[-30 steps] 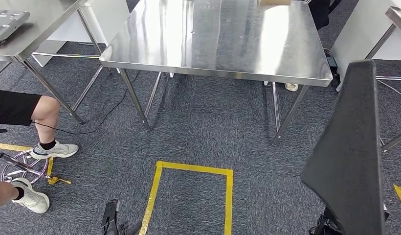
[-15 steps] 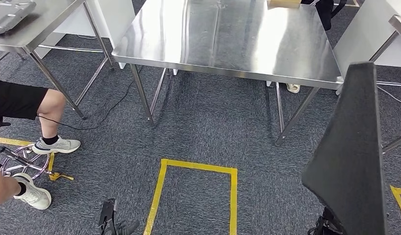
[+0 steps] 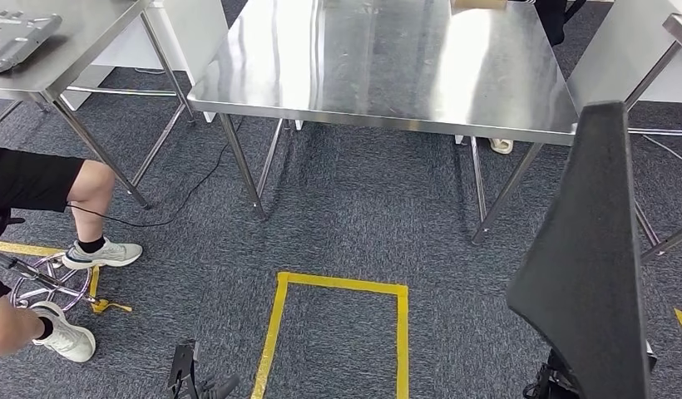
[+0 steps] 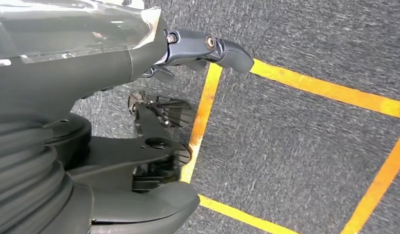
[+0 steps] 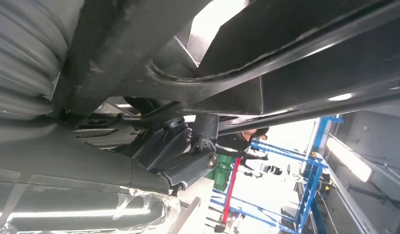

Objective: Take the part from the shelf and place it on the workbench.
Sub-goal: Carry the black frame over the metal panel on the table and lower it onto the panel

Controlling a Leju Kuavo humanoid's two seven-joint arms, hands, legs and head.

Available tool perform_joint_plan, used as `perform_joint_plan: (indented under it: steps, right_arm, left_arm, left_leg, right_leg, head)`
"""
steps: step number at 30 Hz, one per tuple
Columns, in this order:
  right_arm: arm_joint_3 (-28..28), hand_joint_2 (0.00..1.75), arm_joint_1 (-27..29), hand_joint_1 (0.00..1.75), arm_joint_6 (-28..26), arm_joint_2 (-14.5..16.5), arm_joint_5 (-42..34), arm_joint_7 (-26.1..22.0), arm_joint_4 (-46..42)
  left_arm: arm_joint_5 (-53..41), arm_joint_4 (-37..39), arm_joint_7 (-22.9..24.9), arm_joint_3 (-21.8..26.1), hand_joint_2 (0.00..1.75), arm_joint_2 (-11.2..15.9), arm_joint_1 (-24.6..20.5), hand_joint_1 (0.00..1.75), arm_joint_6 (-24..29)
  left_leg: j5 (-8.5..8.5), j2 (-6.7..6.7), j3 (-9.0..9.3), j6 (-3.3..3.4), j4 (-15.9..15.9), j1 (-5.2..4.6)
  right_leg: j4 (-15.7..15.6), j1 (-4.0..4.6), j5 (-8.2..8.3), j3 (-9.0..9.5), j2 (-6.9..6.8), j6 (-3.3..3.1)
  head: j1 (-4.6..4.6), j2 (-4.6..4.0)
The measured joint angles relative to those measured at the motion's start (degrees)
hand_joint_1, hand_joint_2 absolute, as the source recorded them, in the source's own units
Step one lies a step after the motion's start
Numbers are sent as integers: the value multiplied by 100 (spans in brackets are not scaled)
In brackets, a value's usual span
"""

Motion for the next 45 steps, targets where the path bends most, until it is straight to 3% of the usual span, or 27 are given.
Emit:
perform_joint_plan:
  steps: [1,3,5,6,9,10,11,14,15,16,18,19,21,23,25,27,29,31,32,34,36,40,42,44,45]
  right_arm:
    - [0,175,1,175,3,3,0,1,1]
    - [-1,175,1,175,3,8,2,1,0]
    - [-2,175,-1,175,3,11,8,2,-7]
    - [-2,175,0,175,3,14,14,3,-12]
    - [-3,175,21,175,3,26,32,11,-24]
    - [-3,175,23,175,3,30,37,14,-28]
    - [-4,175,18,175,3,31,42,15,-33]
    - [-4,175,21,175,6,32,49,17,-37]
    - [-4,175,27,175,8,32,51,18,-37]
    - [-4,175,30,175,10,32,52,19,-37]
    - [-4,175,29,175,12,32,58,19,-37]
    - [-4,175,28,175,12,32,62,19,-37]
    - [-5,175,28,175,12,34,68,19,-41]
    - [-6,175,31,175,12,36,69,20,-46]
    - [-7,175,30,175,13,40,71,20,-51]
    - [-7,175,19,175,13,44,73,19,-58]
    - [-8,175,17,175,13,47,74,19,-61]
    - [-9,175,29,175,10,53,75,19,-61]
    - [-10,175,35,175,8,58,77,19,-61]
    - [-11,175,36,175,2,68,81,19,-62]
    - [-14,175,32,175,-6,74,87,20,-66]
    - [-20,175,40,175,-40,80,95,22,-93]
    - [-25,175,32,175,-47,81,96,21,-98]
    - [-34,175,34,175,-49,79,97,21,-97]
    - [-40,175,39,175,-49,79,99,21,-97]
  left_arm:
    - [0,-2,0,0,175,1,7,0,0]
    - [-2,-11,1,-1,175,0,7,0,1]
    - [-5,-23,7,-8,175,-5,-3,0,5]
    - [-9,-26,12,-15,175,-7,-6,0,11]
    - [-39,-47,22,-44,175,-2,-4,0,45]
    - [-49,-58,23,-53,175,-1,-6,0,52]
    - [-56,-70,23,-59,175,-1,-9,0,52]
    - [-62,-80,33,-83,175,-5,-2,0,59]
    - [-64,-80,39,-90,175,-7,5,0,63]
    - [-65,-81,45,-93,175,-8,9,0,66]
    - [-69,-93,57,-96,175,-11,10,0,67]
    - [-72,-100,65,-97,175,-15,9,0,68]
    - [-74,-110,81,-99,175,-21,6,0,68]
    - [-75,-114,85,-101,175,-26,8,0,68]
    - [-80,-125,83,-103,175,-23,5,0,69]
    - [-85,-138,83,-104,175,-18,-14,0,70]
    - [-91,-142,85,-105,175,-16,-3,0,70]
    - [-106,-142,91,-108,175,-15,27,0,74]
    - [-115,-145,93,-109,175,-15,34,0,78]
    - [-123,-156,98,-110,175,-13,34,0,82]
    - [-127,-166,108,-115,175,-10,30,0,84]
    - [-143,-202,111,-130,175,-14,34,0,85]
    - [-154,-210,110,-133,175,-18,21,0,85]
    - [-159,-211,114,-137,175,-23,26,0,85]
    - [-160,-213,119,-138,175,-26,38,0,82]
  left_leg:
    - [135,5,25,-43,-103,47]
    - [559,13,373,-126,-848,133]
    - [743,0,709,-135,-1466,143]
    - [722,-9,764,-96,-1569,125]
    - [682,-24,808,130,-1612,70]
    - [681,-28,841,197,-1627,61]
    - [681,-31,872,251,-1637,53]
    - [649,-29,889,338,-1636,0]
    - [634,-28,901,354,-1634,-23]
    - [616,-28,922,365,-1634,-45]
    - [566,-32,995,367,-1635,-76]
    - [537,-34,1035,354,-1632,-91]
    - [485,-31,1067,305,-1640,-111]
    - [477,-23,1081,246,-1599,-120]
    - [431,-18,1051,182,-1427,-113]
    - [252,-16,792,102,-966,-75]
    - [31,-13,351,31,-362,-16]
    - [49,-4,68,-15,-188,34]
    - [215,3,63,-29,-363,55]
    - [713,19,254,-32,-1019,80]
    - [875,31,409,28,-1423,58]
    - [857,15,593,239,-1527,20]
    - [812,7,702,315,-1551,22]
    - [727,-9,770,365,-1554,8]
    - [678,-18,815,377,-1554,0]
  right_leg:
    - [1,-24,-12,13,4,20]
    - [3,-71,-54,63,10,94]
    - [8,-66,-94,90,12,189]
    - [8,-56,-88,102,13,243]
    - [90,-53,-41,98,12,392]
    - [221,-53,-93,35,9,395]
    - [458,-59,-208,-88,6,358]
    - [1555,-9,-622,-723,8,261]
    - [1731,13,-650,-862,8,269]
    - [1695,28,-588,-894,8,298]
    - [990,59,-212,-635,6,359]
    - [592,81,-61,-480,1,338]
    - [124,133,54,-291,-10,209]
    - [61,132,44,-241,0,86]
    - [18,79,70,-126,15,36]
    - [-1,49,31,-12,13,-15]
    - [-1,46,-32,47,16,-45]
    - [0,32,-114,129,32,-24]
    - [0,19,-163,191,40,-4]
    - [-1,0,-273,322,48,54]
    - [-18,7,-370,393,50,135]
    - [116,32,-392,476,46,322]
    - [636,29,-444,159,42,305]
    - [1373,46,-653,-392,41,248]
    - [1596,55,-787,-627,41,233]
  head:
    - [0,0]
    - [-5,0]
    - [-26,0]
    - [-34,0]
    - [-31,0]
    - [-24,0]
    - [-7,0]
    - [29,0]
    - [31,0]
    - [33,0]
    - [37,0]
    - [39,0]
    - [46,0]
    - [50,0]
    - [43,0]
    - [26,0]
    - [11,0]
    - [9,0]
    - [9,0]
    - [7,0]
    - [-2,0]
    - [-2,0]
    - [13,0]
    - [28,0]
    - [32,0]
